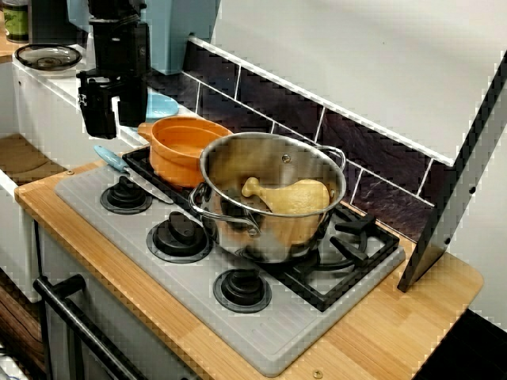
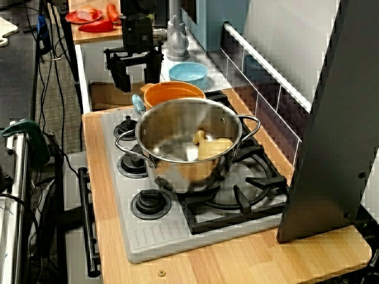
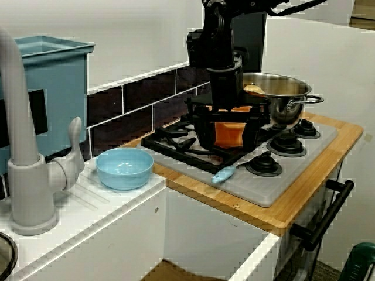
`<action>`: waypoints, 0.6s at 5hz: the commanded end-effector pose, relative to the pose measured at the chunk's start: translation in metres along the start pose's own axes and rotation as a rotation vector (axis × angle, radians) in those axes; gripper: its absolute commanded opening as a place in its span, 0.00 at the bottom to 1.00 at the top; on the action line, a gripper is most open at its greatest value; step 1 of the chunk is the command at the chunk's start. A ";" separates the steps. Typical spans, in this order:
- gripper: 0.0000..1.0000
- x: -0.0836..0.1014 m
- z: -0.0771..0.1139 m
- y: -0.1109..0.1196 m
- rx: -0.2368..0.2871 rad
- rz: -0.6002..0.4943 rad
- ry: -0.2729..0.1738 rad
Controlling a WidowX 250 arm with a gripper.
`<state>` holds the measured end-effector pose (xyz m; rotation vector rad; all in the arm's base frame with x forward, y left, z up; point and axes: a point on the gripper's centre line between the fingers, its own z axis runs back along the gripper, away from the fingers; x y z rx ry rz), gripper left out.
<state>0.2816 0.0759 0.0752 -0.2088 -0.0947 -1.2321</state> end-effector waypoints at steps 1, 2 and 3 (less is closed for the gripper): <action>1.00 -0.005 -0.001 0.002 0.017 0.005 0.023; 1.00 -0.007 -0.008 0.000 0.007 -0.010 0.058; 1.00 -0.011 -0.011 -0.003 -0.018 -0.029 0.069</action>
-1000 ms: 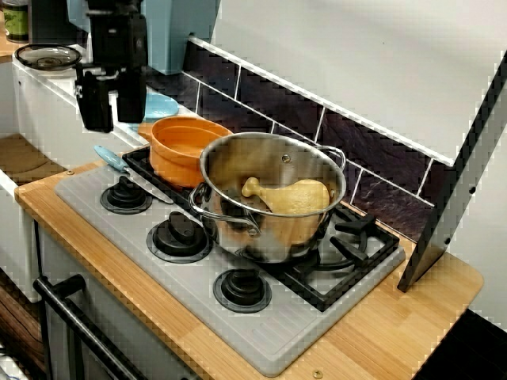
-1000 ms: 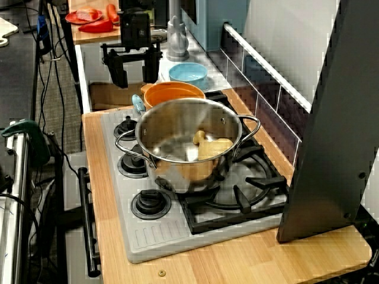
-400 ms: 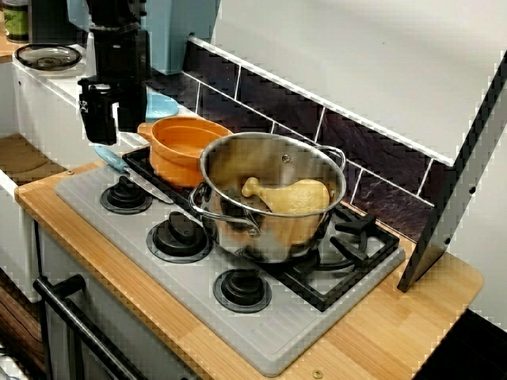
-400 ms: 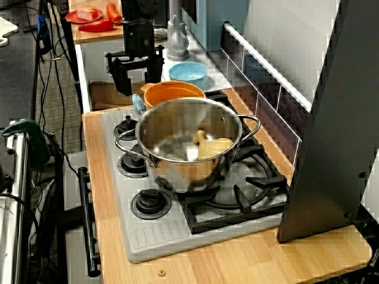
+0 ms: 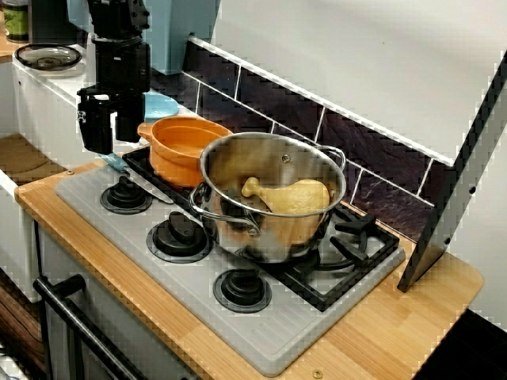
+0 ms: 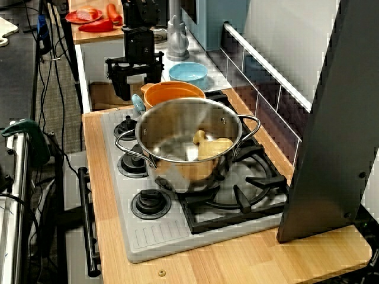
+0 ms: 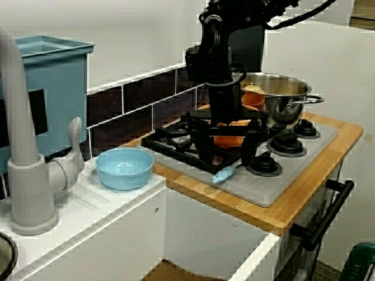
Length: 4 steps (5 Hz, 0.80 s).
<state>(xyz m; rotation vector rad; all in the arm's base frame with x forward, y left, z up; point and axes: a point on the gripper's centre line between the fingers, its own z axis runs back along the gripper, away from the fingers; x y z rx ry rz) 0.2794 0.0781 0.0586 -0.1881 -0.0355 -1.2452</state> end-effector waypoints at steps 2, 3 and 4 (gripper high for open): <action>1.00 -0.010 -0.001 -0.008 -0.017 -0.014 0.006; 1.00 -0.012 -0.001 -0.007 -0.021 -0.003 0.003; 1.00 -0.013 -0.003 -0.005 -0.026 0.006 0.003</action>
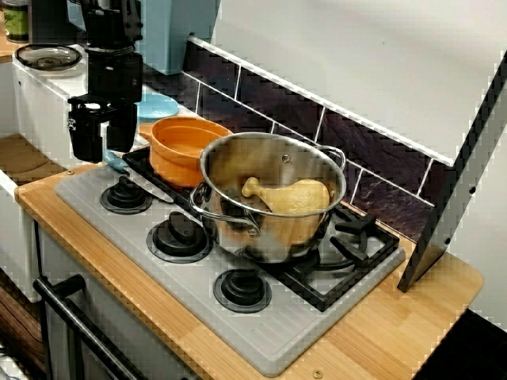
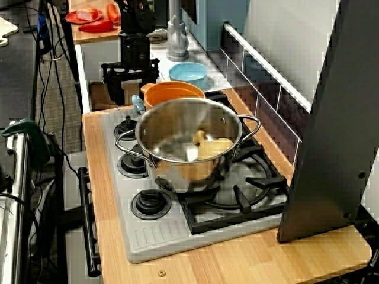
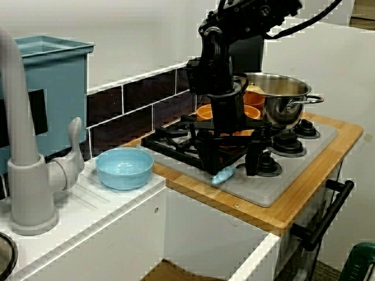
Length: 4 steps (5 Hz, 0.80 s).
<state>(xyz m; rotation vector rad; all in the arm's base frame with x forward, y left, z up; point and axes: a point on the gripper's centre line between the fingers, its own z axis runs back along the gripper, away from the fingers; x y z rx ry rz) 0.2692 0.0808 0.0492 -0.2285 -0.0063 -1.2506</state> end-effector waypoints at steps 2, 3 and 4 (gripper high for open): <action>1.00 -0.010 0.003 0.005 0.008 0.040 0.000; 1.00 -0.011 0.003 0.005 0.003 0.053 -0.005; 0.00 -0.012 0.000 0.004 0.022 0.072 0.012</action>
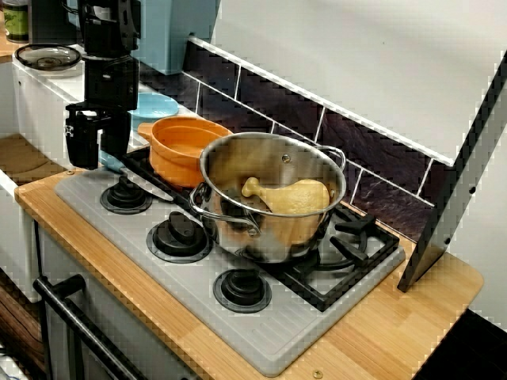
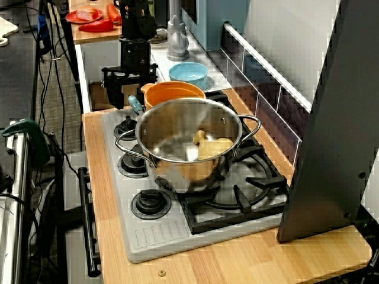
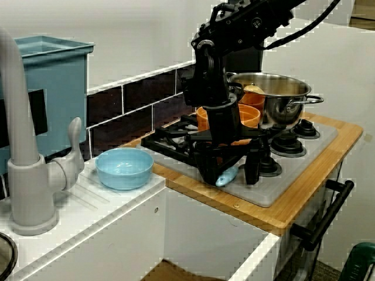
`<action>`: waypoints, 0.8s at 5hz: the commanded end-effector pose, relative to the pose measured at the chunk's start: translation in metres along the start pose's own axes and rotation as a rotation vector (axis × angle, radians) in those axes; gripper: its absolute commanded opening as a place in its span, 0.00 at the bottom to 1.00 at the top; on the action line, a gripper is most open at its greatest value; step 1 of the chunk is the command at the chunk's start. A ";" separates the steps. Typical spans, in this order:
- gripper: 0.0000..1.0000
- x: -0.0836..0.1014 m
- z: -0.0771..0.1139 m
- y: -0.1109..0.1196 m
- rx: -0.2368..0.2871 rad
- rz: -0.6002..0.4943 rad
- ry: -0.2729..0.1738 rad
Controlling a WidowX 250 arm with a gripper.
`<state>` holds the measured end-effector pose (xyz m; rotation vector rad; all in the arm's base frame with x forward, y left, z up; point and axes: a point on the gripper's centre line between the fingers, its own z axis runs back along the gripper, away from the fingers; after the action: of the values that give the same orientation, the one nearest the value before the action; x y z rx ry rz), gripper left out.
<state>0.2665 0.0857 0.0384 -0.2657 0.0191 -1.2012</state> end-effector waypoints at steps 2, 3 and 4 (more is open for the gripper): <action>0.00 -0.002 0.009 0.001 0.079 0.004 0.025; 0.00 -0.002 0.009 0.000 0.083 0.004 0.030; 0.00 -0.004 0.017 0.001 0.083 0.006 0.018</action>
<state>0.2645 0.0855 0.0365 -0.2383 0.0224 -1.1933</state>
